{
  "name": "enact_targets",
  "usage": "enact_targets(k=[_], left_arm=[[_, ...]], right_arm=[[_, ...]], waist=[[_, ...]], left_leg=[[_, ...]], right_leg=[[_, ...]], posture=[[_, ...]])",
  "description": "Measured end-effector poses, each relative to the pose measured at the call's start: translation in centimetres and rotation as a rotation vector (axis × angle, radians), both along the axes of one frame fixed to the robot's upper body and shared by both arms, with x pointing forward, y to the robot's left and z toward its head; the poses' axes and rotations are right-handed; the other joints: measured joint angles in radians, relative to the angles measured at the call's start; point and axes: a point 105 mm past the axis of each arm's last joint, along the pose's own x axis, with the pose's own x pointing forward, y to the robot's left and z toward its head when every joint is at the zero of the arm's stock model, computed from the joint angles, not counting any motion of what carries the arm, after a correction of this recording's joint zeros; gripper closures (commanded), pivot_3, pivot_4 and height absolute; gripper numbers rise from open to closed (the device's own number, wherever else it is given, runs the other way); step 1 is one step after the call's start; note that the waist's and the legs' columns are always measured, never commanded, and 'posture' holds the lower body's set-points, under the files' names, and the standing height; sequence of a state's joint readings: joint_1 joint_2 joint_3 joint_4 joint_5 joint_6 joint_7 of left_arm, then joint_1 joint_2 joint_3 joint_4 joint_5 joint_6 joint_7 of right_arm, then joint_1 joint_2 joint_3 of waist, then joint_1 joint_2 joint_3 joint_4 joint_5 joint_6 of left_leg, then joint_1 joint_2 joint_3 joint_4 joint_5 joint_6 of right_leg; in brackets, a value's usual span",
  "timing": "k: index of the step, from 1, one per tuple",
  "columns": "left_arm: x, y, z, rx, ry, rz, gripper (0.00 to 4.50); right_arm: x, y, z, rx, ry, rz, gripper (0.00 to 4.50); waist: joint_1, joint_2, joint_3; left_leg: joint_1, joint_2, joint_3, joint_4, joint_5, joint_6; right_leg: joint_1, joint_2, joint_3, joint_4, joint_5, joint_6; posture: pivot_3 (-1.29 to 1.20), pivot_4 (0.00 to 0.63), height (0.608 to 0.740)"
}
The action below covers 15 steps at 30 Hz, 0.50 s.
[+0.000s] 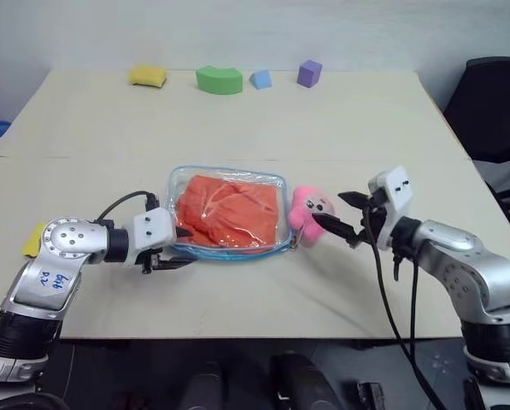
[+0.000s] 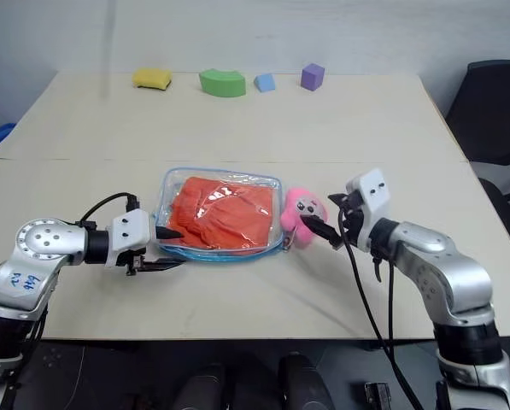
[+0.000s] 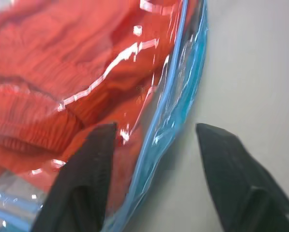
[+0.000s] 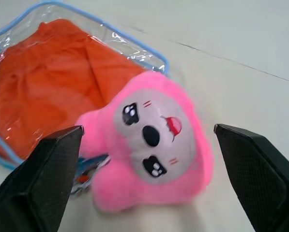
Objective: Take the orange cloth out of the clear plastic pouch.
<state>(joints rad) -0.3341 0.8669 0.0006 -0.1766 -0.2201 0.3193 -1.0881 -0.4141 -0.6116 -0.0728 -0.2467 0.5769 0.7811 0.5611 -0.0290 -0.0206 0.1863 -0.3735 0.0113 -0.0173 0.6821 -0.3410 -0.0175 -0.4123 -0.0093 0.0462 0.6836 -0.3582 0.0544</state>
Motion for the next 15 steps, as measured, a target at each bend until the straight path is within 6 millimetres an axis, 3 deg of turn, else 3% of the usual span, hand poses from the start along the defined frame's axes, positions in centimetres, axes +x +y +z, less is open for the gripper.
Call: enact_targets(k=[5, 8, 15], left_arm=[[-2.0, -0.2, 3.3, -0.210, 0.102, -0.020, 1.59], [-2.8, -0.5, 5.5, -0.317, 0.134, -0.036, 1.55], [-2.7, -1.1, 5.7, -0.340, 0.139, -0.012, 1.55]], right_arm=[[2.4, 0.1, -1.7, 0.039, 0.092, -0.011, 0.00], [3.2, 0.0, -2.1, 0.047, 0.110, -0.006, 0.57], [2.1, 0.2, -1.6, 0.066, 0.062, 0.059, 3.00]], waist=[[-0.001, 0.000, 0.000], [-0.002, 0.000, 0.000], [0.000, 0.000, 0.000]], left_leg=[[0.000, 0.000, 0.000, 0.000, 0.000, 0.000], [0.000, 0.000, 0.000, 0.000, 0.000, 0.000], [0.000, 0.000, 0.000, 0.000, 0.000, -0.001]], right_leg=[[0.000, 0.000, 0.000, 0.000, 0.000, 0.000], [0.000, 0.000, 0.000, 0.000, 0.000, 0.000], [0.000, 0.000, 0.000, 0.000, 0.000, 0.000]], posture=[[0.00, 0.150, 0.740], [0.00, 0.150, 0.740], [0.00, 0.150, 0.740]])
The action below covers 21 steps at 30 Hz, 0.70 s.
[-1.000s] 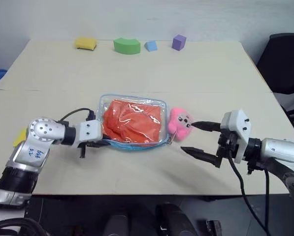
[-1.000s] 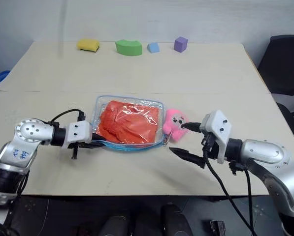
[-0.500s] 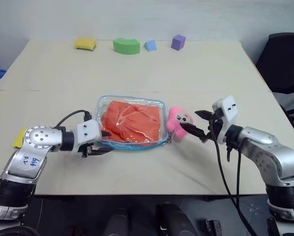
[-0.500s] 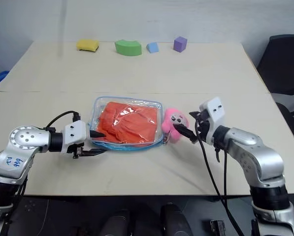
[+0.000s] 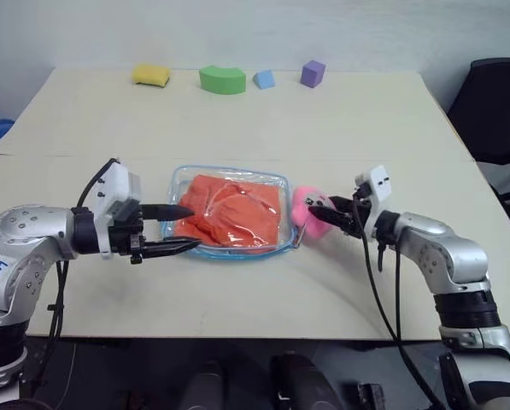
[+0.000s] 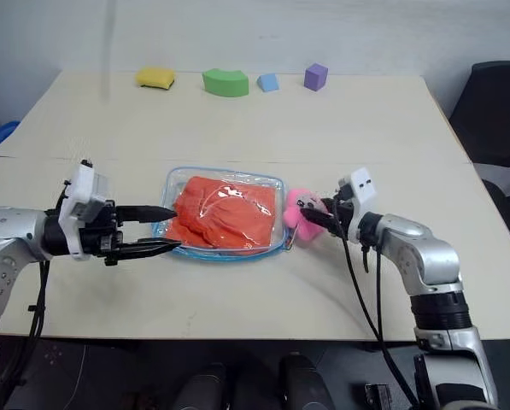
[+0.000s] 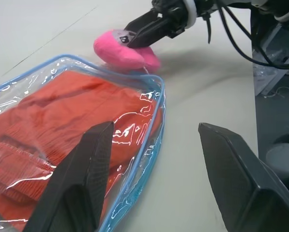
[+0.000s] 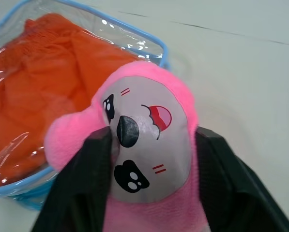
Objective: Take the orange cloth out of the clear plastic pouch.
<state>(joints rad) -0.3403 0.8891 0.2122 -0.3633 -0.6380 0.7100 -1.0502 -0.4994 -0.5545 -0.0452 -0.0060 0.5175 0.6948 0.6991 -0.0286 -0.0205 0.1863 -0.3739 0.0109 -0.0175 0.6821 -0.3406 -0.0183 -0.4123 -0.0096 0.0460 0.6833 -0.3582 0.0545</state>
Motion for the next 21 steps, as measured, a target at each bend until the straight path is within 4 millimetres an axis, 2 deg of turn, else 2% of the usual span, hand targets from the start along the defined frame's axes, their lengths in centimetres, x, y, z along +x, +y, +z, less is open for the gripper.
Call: enact_targets(k=[4, 8, 11, 16, 21], left_arm=[[0.1, -0.6, -0.3, 0.001, -0.003, -0.004, 1.55], [0.5, -1.3, 0.0, -0.005, -0.017, -0.025, 1.55], [1.0, -2.0, 0.0, -0.020, -0.019, -0.045, 1.55], [1.3, -3.6, -0.5, -0.034, 0.001, -0.099, 1.55], [1.6, -4.0, -1.0, -0.021, 0.013, -0.109, 1.55]], right_arm=[[-2.2, -0.3, 1.4, -0.039, -0.125, 0.049, 4.24], [-4.5, 0.3, 2.8, -0.139, -0.263, 0.131, 4.24], [-6.6, 1.3, 2.1, -0.275, -0.363, 0.231, 4.24], [-8.5, 4.3, 0.2, -0.459, -0.542, 0.417, 4.24], [-9.6, 6.3, 0.1, -0.489, -0.648, 0.528, 4.24]], waist=[[0.001, 0.000, 0.000], [0.001, 0.000, 0.000], [0.001, 0.000, 0.000], [-0.002, 0.000, 0.000], [0.001, 0.000, 0.000]], left_leg=[[0.000, 0.000, 0.000, 0.000, 0.000, 0.000], [0.000, 0.000, 0.000, 0.000, 0.000, 0.000], [0.000, 0.000, 0.000, 0.000, 0.000, 0.000], [0.002, 0.000, 0.001, 0.000, 0.000, -0.001], [0.002, 0.000, 0.001, 0.000, 0.001, -0.002]], right_leg=[[0.000, 0.000, 0.000, 0.000, 0.000, 0.000], [0.000, 0.001, 0.000, 0.000, 0.000, 0.000], [0.001, 0.001, 0.000, 0.000, 0.000, 0.000], [0.000, 0.001, 0.001, 0.001, 0.000, 0.000], [0.001, 0.001, 0.001, 0.001, 0.000, 0.000]], posture=[[0.00, 0.150, 0.740], [0.00, 0.150, 0.740], [0.00, 0.150, 0.740], [0.00, 0.150, 0.740], [0.00, 0.150, 0.740]])
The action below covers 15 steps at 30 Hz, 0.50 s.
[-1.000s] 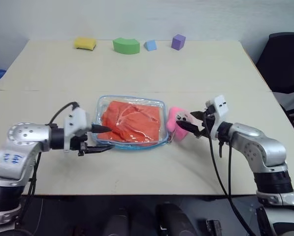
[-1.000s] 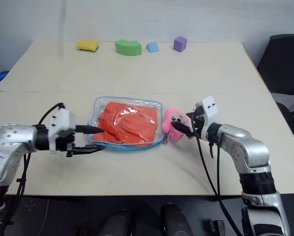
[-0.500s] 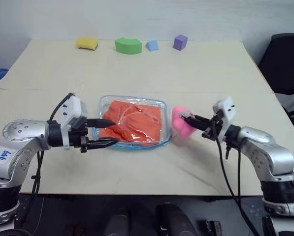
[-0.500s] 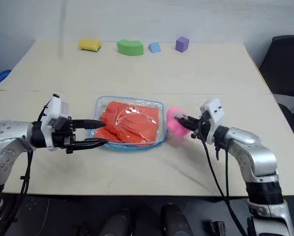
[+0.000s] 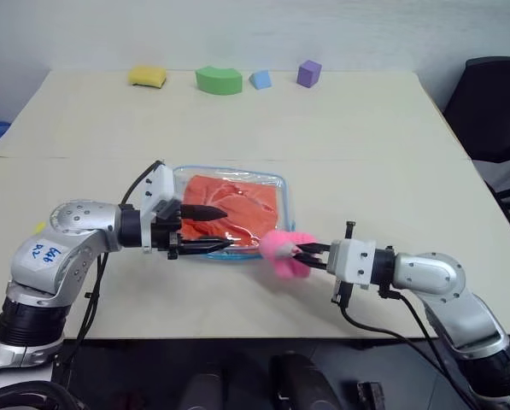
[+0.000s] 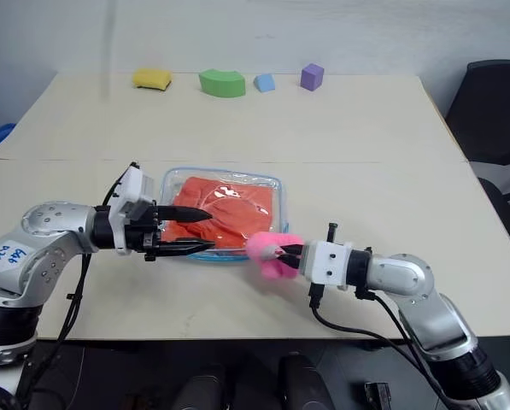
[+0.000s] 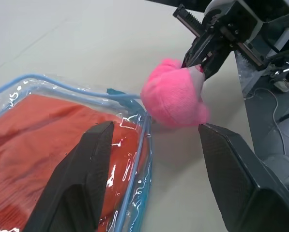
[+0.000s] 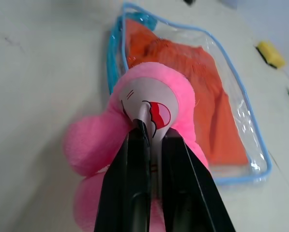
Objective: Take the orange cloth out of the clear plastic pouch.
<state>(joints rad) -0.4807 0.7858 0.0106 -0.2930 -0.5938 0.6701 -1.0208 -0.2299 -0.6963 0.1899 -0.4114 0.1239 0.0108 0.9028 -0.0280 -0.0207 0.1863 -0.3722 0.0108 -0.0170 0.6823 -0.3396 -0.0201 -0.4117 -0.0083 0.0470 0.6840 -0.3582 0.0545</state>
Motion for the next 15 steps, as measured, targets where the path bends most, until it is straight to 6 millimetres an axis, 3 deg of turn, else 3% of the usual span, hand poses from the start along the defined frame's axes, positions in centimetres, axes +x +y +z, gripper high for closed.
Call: enact_targets(k=[1, 4, 8, 11, 15], left_arm=[[0.1, -0.1, 0.1, 0.007, -0.008, -0.005, 1.55], [0.2, -0.2, 0.0, 0.016, -0.014, -0.017, 1.55], [-0.1, -0.7, -0.6, 0.035, 0.003, -0.057, 1.55], [-0.4, -2.1, -0.7, 0.046, 0.004, -0.136, 1.55], [-1.2, -4.1, -1.6, 0.121, -0.014, -0.275, 1.55]], right_arm=[[-0.3, 0.4, -0.3, -0.011, 0.002, 0.027, 4.24], [-1.3, 1.3, -1.5, -0.048, 0.041, 0.100, 3.53], [-1.8, 1.5, -2.0, -0.073, 0.066, 0.139, 2.15], [-2.0, 1.2, -2.3, -0.091, 0.079, 0.142, 1.13], [-2.5, 0.7, -2.1, -0.122, 0.068, 0.148, 1.13]], waist=[[0.000, 0.000, 0.000], [0.001, 0.000, 0.000], [0.001, 0.000, 0.000], [0.005, 0.000, 0.000], [0.003, 0.000, 0.000]], left_leg=[[0.000, 0.000, 0.000, 0.000, 0.000, 0.000], [0.000, 0.000, 0.000, 0.000, 0.000, 0.000], [0.000, 0.000, 0.000, 0.000, 0.000, 0.000], [0.000, 0.000, -0.001, 0.001, 0.000, 0.000], [0.000, -0.001, 0.000, 0.001, 0.001, -0.002]], right_leg=[[0.000, 0.000, 0.000, 0.000, 0.000, 0.000], [0.000, 0.000, 0.000, 0.000, 0.000, 0.000], [0.000, 0.000, 0.000, 0.000, 0.000, 0.000], [0.001, -0.001, -0.001, 0.000, 0.000, 0.000], [0.001, -0.001, 0.000, -0.001, 0.000, 0.000]], posture=[[0.00, 0.150, 0.740], [0.00, 0.150, 0.740], [0.00, 0.150, 0.740], [0.00, 0.150, 0.740], [0.00, 0.150, 0.740]])
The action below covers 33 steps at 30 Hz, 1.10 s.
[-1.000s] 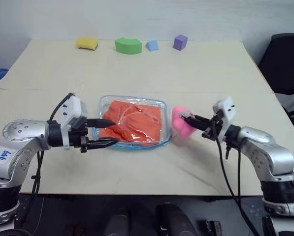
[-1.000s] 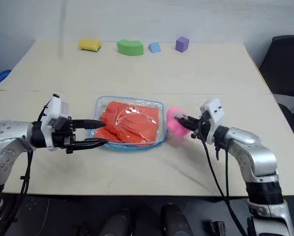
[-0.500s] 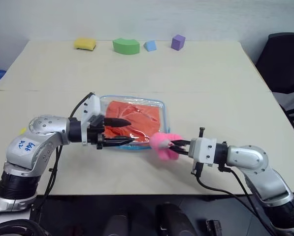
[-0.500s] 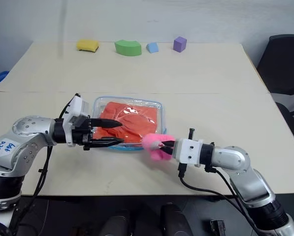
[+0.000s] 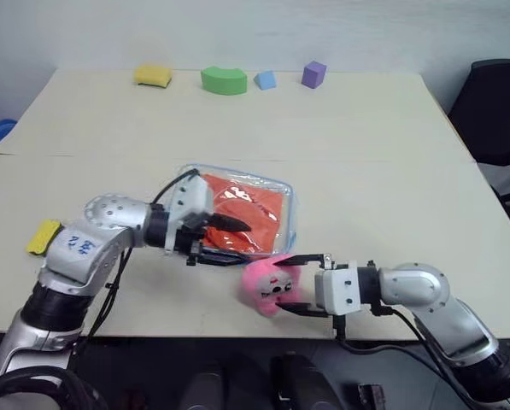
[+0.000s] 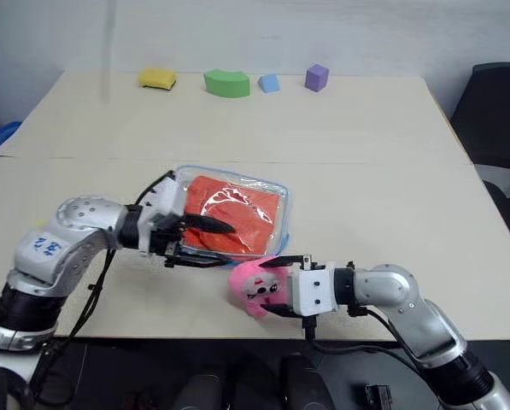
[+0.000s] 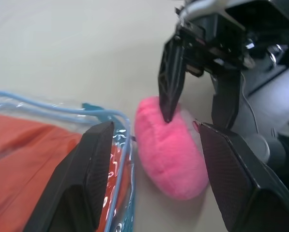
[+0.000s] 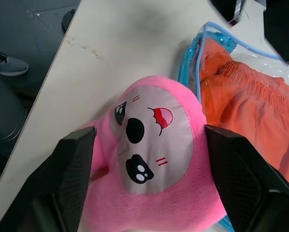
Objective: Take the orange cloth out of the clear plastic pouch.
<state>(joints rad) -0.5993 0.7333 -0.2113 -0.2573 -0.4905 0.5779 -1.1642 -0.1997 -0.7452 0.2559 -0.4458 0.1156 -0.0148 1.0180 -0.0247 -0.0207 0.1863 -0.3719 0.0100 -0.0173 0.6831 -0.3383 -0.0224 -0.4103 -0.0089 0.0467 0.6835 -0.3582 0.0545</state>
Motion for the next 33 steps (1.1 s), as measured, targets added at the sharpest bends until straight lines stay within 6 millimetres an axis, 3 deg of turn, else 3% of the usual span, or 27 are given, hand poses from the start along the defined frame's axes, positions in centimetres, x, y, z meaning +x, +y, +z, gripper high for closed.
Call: enact_targets(k=[4, 7, 10, 14, 17, 22, 25, 30, 33], left_arm=[[-0.4, -1.3, -2.4, 0.086, 0.021, -0.097, 1.55], [0.0, -1.5, -4.4, 0.173, -0.001, -0.115, 1.55], [0.6, -1.5, -5.2, 0.210, -0.057, -0.108, 1.55], [1.0, -2.0, -5.4, 0.206, -0.104, -0.101, 1.55], [0.9, -2.1, -5.4, 0.191, -0.104, -0.099, 2.13], [0.6, -1.9, -5.3, 0.163, -0.103, -0.066, 3.62], [0.4, -1.8, -4.9, 0.149, -0.103, -0.042, 4.46], [-0.5, -1.4, -4.3, 0.141, -0.068, -0.001, 4.49], [-0.7, -1.3, -4.3, 0.140, -0.055, 0.021, 4.50]], right_arm=[[-0.5, -0.7, 0.8, -0.028, -0.046, -0.003, 1.13], [-0.9, -1.6, 2.5, -0.043, -0.082, -0.014, 1.13], [-0.9, -2.7, 4.8, -0.037, -0.107, -0.052, 1.13], [0.5, -4.2, 5.6, -0.110, -0.173, -0.075, 1.13], [3.0, -4.8, 4.6, -0.165, -0.229, -0.094, 1.08], [6.2, -3.3, 1.4, -0.243, -0.302, -0.017, 1.08], [7.4, -2.5, 0.6, -0.259, -0.335, 0.016, 1.08], [8.7, -1.4, 0.9, -0.226, -0.374, 0.043, 1.08], [8.9, -0.7, 0.5, -0.210, -0.366, 0.062, 1.64]], waist=[[-0.002, 0.000, 0.000], [-0.002, 0.000, 0.000], [0.000, 0.000, 0.000], [0.000, 0.000, 0.000], [-0.005, 0.000, 0.000], [-0.006, 0.000, 0.000], [-0.005, 0.000, 0.000], [-0.003, 0.000, 0.000], [-0.004, 0.000, 0.000]], left_leg=[[0.000, 0.000, 0.000, 0.000, 0.000, 0.000], [0.001, 0.000, 0.000, 0.000, 0.000, 0.000], [0.001, 0.000, 0.000, 0.000, 0.000, 0.000], [0.001, 0.000, 0.000, 0.000, -0.002, 0.003], [0.002, 0.000, 0.001, 0.000, -0.002, 0.003], [0.001, 0.001, 0.002, 0.000, 0.000, 0.001], [0.001, 0.001, 0.002, 0.000, 0.001, 0.000], [0.001, 0.001, 0.002, 0.000, 0.001, 0.000], [0.001, 0.001, 0.002, 0.000, 0.001, 0.000]], right_leg=[[0.000, 0.001, 0.000, 0.000, 0.000, 0.000], [0.000, 0.001, 0.001, 0.001, 0.000, 0.000], [0.001, 0.001, 0.001, 0.000, 0.000, 0.000], [0.002, 0.001, 0.000, 0.000, 0.000, 0.000], [0.001, 0.001, 0.001, 0.001, 0.000, 0.000], [-0.001, 0.001, 0.002, 0.002, 0.000, 0.000], [-0.001, 0.001, 0.002, 0.003, 0.000, 0.000], [-0.001, 0.000, 0.002, 0.003, 0.000, 0.000], [-0.001, 0.001, 0.002, 0.003, 0.000, 0.000]], posture=[[0.00, 0.150, 0.740], [0.00, 0.150, 0.740], [0.00, 0.150, 0.740], [0.00, 0.150, 0.740], [0.00, 0.150, 0.740], [0.00, 0.150, 0.740], [0.00, 0.150, 0.740], [0.00, 0.150, 0.740], [0.00, 0.150, 0.740]])
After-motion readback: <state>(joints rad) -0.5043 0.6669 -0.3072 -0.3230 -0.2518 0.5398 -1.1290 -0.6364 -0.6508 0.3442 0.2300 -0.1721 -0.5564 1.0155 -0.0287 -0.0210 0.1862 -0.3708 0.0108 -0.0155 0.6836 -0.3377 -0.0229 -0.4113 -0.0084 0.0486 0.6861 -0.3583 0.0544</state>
